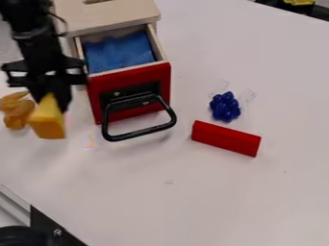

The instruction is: Move the cheese to the right side of the drawer

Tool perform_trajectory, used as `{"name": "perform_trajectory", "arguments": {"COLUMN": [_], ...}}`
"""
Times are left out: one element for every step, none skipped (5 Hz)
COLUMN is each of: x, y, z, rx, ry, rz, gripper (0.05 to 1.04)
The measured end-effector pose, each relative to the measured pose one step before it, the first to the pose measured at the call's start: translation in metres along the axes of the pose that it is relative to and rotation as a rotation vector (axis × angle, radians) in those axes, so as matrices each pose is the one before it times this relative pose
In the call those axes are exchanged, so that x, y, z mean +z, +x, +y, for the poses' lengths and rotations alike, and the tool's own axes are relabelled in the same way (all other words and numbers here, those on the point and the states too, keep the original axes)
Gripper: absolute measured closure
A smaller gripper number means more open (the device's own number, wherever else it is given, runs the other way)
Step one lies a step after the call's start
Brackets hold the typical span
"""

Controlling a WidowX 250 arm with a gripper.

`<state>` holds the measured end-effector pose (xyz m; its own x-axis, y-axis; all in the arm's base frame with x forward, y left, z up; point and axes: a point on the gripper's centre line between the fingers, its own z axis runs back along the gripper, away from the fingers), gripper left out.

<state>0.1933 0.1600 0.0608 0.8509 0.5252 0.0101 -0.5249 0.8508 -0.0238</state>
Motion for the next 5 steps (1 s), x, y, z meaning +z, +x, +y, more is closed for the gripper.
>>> {"name": "perform_trajectory", "arguments": {"x": [-0.01168,-0.01222,-0.01171,-0.01525,-0.00458], "y": [0.01385,0.00146,-0.00347,-0.00745,0.00378], "z": [0.02093,0.01364,0.00163,-0.00430,-0.00066], "rx": [0.0490,0.0184,-0.0103,-0.0084,0.0201], "ry": [0.0120,0.0197,0.0123,0.0199,0.0086], "rz": [0.0134,0.0268,0.0161,0.0237,0.0035], "gripper": [0.838,0.846,0.846,0.849,0.814]}}
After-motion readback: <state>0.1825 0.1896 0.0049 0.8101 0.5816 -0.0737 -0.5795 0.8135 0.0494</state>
